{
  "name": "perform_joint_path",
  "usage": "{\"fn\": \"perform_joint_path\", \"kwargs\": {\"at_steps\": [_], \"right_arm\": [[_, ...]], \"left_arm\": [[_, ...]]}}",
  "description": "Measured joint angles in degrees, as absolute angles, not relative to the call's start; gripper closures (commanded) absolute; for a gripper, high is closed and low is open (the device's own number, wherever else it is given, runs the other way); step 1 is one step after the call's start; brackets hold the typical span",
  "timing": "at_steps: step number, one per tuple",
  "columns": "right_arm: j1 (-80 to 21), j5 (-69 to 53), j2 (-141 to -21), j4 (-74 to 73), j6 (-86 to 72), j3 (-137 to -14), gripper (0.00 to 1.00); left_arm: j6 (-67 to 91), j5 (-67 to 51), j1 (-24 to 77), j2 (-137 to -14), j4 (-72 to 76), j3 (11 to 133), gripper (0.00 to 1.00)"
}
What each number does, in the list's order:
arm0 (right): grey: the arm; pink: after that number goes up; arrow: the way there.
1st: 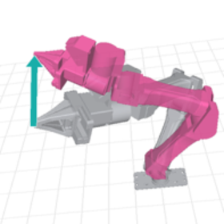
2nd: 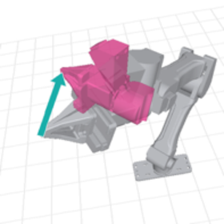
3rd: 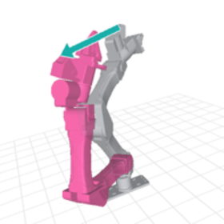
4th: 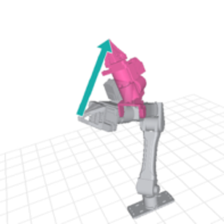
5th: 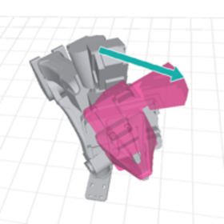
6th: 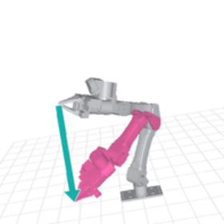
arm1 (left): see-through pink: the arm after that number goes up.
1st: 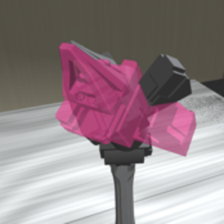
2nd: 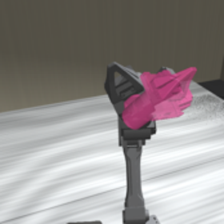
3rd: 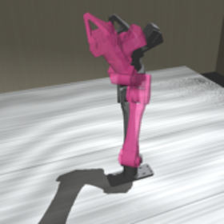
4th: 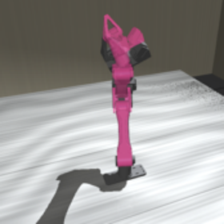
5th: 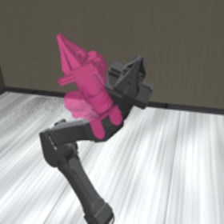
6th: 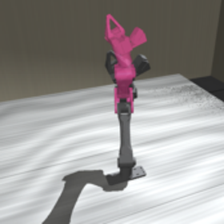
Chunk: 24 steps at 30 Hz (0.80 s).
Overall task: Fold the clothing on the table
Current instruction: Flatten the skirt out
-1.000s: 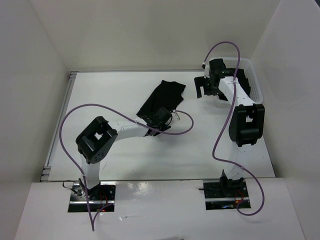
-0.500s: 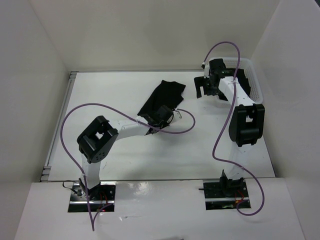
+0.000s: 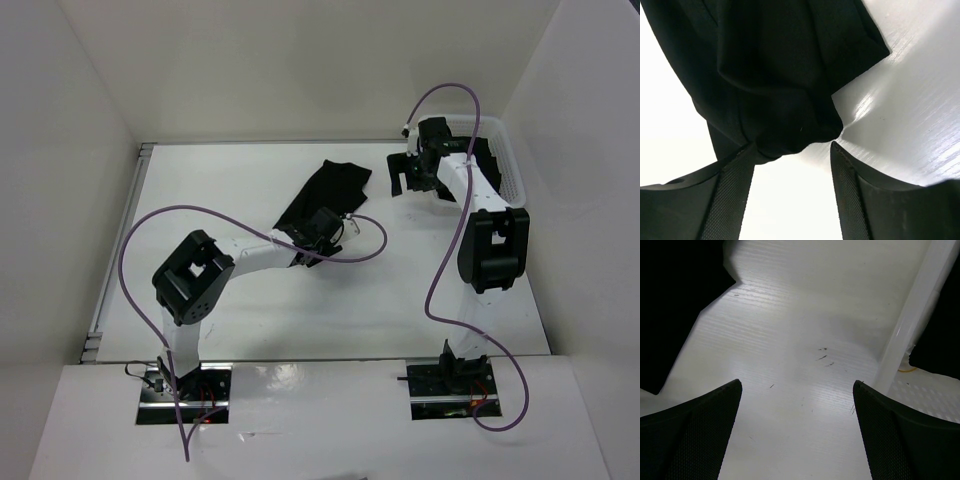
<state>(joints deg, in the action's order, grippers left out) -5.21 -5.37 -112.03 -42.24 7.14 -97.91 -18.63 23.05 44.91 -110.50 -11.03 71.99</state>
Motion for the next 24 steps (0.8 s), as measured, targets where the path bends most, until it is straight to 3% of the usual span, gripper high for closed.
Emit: {"fn": "perform_joint_path", "kwargs": {"at_steps": [13, 24], "right_arm": [[-5.2, -5.4, -112.0, -42.2, 7.1, -97.9, 0.05], [-5.2, -5.4, -112.0, -42.3, 7.1, -97.9, 0.05]], "left_arm": [[-18.0, 23.1, 46.2, -110.5, -11.1, 72.0, 0.30], [-18.0, 25.6, 48.6, -112.8, -8.5, 72.0, 0.38]]}}
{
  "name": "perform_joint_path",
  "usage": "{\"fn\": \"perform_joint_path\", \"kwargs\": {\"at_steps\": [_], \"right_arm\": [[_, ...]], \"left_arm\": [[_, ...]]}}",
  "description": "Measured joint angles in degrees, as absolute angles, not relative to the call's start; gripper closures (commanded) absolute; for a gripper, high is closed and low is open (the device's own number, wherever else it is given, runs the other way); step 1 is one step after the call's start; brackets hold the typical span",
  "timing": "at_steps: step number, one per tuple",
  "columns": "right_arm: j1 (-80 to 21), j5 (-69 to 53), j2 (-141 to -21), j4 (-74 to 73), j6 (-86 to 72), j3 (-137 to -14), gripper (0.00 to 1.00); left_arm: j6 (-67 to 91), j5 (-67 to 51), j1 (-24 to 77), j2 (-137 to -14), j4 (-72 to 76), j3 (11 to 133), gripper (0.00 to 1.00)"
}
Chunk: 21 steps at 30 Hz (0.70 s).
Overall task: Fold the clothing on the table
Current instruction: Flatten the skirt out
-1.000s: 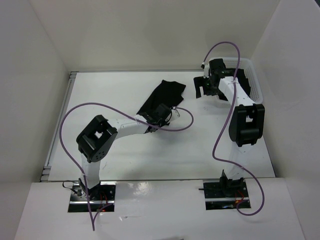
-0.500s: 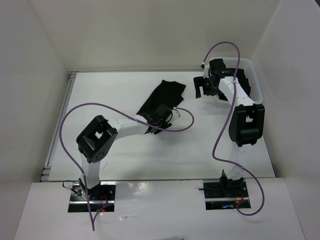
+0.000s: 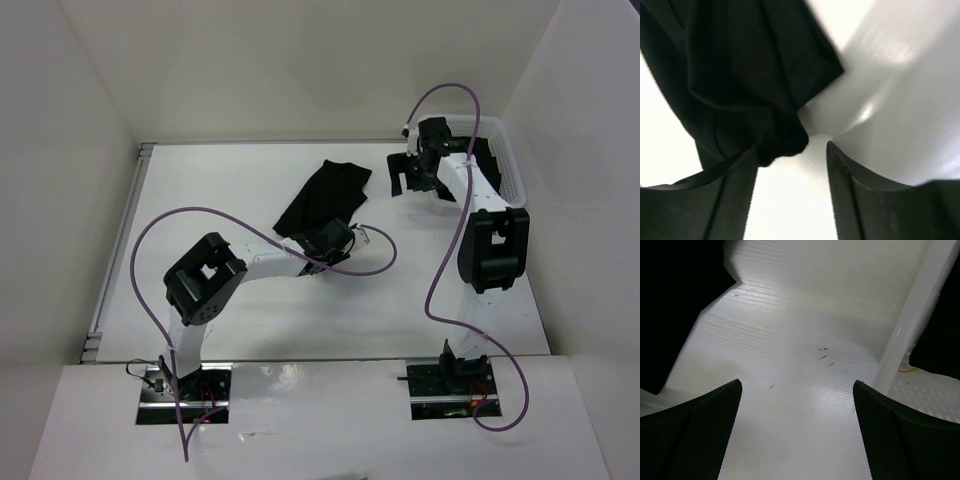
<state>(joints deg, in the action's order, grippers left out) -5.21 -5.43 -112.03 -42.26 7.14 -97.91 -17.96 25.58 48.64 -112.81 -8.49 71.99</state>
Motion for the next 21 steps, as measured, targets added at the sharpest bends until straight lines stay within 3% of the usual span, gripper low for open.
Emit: {"fn": "perform_joint_path", "kwargs": {"at_steps": [8, 14, 21], "right_arm": [[-5.2, -5.7, -112.0, -42.3, 7.3, -97.9, 0.05], [-5.2, -6.2, -112.0, -42.2, 7.4, -97.9, 0.05], [-5.2, -6.3, -112.0, -42.3, 7.4, -97.9, 0.05]], "left_arm": [[-18.1, 30.0, 48.7, -114.5, -5.6, 72.0, 0.48], [-18.3, 31.3, 48.7, -115.3, -5.2, 72.0, 0.72], [-18.3, 32.2, 48.7, -115.3, -5.5, 72.0, 0.80]]}}
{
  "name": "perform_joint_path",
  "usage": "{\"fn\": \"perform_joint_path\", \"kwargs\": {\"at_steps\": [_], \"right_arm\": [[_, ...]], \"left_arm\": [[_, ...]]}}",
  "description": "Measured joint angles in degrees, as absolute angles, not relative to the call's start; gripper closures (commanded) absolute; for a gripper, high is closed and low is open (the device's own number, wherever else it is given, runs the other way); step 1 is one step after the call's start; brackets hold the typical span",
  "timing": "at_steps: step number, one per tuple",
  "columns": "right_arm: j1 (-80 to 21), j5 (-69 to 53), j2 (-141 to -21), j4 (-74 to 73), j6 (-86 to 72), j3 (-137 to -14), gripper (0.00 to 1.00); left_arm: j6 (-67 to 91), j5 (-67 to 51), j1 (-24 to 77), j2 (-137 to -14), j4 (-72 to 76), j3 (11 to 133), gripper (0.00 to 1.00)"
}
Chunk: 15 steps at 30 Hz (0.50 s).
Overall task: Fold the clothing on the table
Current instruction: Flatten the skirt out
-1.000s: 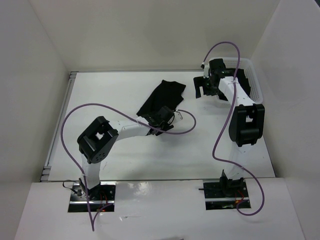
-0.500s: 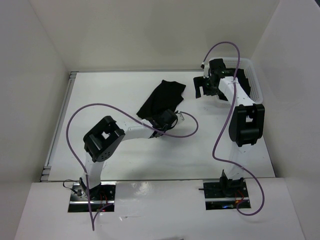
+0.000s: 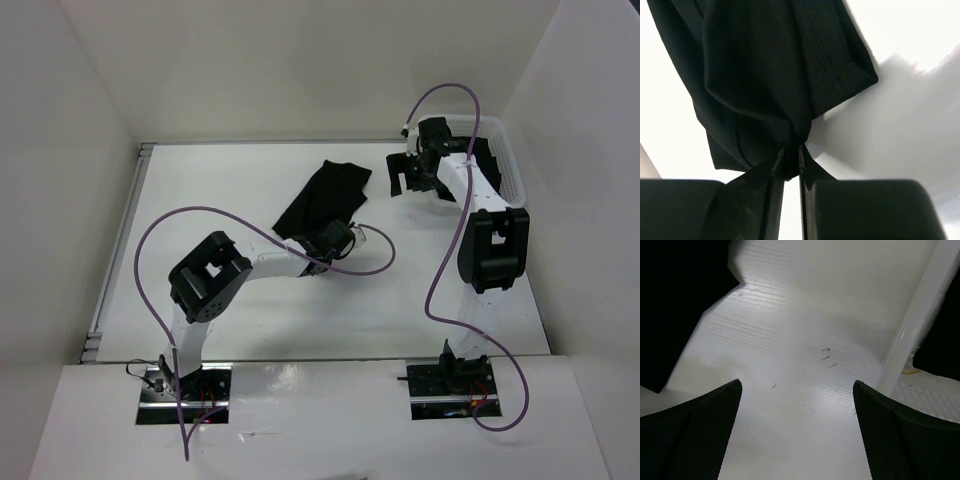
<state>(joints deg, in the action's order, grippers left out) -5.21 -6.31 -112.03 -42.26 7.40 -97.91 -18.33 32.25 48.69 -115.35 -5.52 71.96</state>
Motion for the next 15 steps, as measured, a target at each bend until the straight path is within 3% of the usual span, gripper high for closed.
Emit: {"fn": "perform_joint_path", "kwargs": {"at_steps": [9, 15], "right_arm": [[-5.2, -7.9, -112.0, -42.3, 7.4, -97.9, 0.06], [-5.5, -10.9, -114.3, -42.6, 7.4, -100.1, 0.14]], "left_arm": [[-17.9, 30.7, 44.1, -111.5, -15.2, 76.1, 0.82], [-17.4, 29.0, 40.1, -104.2, -20.2, 81.6, 0.80]]}}
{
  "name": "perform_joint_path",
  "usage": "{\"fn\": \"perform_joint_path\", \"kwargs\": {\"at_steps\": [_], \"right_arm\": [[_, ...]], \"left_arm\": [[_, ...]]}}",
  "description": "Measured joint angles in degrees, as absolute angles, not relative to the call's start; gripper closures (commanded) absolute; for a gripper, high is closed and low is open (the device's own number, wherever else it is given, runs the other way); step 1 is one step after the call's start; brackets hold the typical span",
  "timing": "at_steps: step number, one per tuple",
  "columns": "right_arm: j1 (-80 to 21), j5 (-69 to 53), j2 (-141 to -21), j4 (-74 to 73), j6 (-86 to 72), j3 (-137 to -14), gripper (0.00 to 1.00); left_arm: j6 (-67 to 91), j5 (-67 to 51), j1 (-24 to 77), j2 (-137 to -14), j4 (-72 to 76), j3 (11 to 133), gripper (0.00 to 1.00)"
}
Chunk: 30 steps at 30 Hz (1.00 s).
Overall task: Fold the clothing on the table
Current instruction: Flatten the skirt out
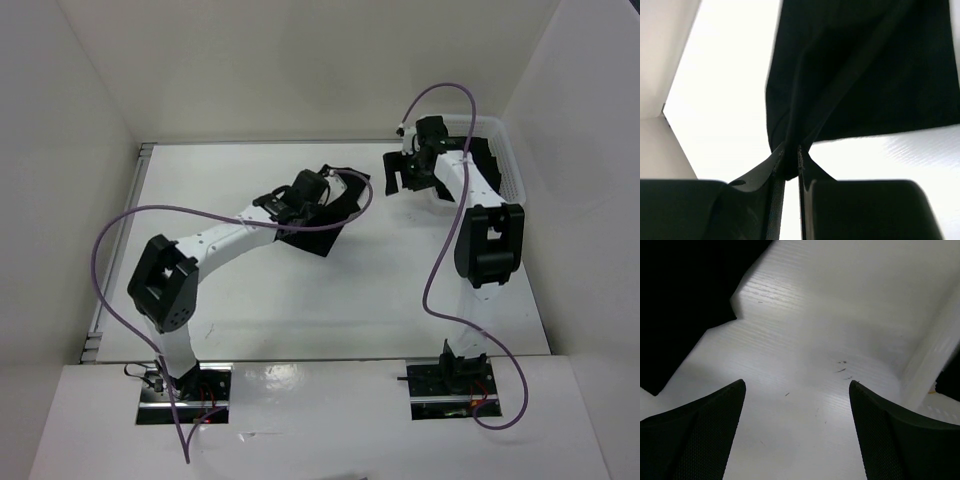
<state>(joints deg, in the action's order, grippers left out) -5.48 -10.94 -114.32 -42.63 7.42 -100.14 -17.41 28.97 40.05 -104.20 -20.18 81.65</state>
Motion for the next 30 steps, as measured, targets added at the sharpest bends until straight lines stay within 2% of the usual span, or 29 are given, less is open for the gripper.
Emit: {"fn": "perform_joint_path", "kwargs": {"at_steps": [6, 10, 16, 25, 30], "right_arm": [[-8.8, -11.1, -118.4, -43.2, 7.6, -102.5, 0.14], [-13.9, -10.9, -120.9, -43.9, 7.8, -105.5, 0.22], [-19.1, -11.4, -125.4, -44.7, 8.4, -111.2, 0.26], [-20.4, -10.6, -128.1, -45.5, 9.1, -111.9, 0.27], [-20.4, -11.4, -128.5, -45.5, 9.3, -111.9, 0.31]], "left_arm": [[-16.1, 25.0, 36.9, -100.0, -24.3, 84.0, 0.80], [-15.8, 23.1, 34.7, -99.4, -26.2, 84.0, 0.80], [-14.8, 21.5, 33.7, -99.1, -27.4, 82.8, 0.80], [-14.6, 20.6, 32.9, -97.6, -28.0, 80.2, 0.80], [-14.5, 20.1, 31.9, -97.0, -27.9, 80.2, 0.80]]}}
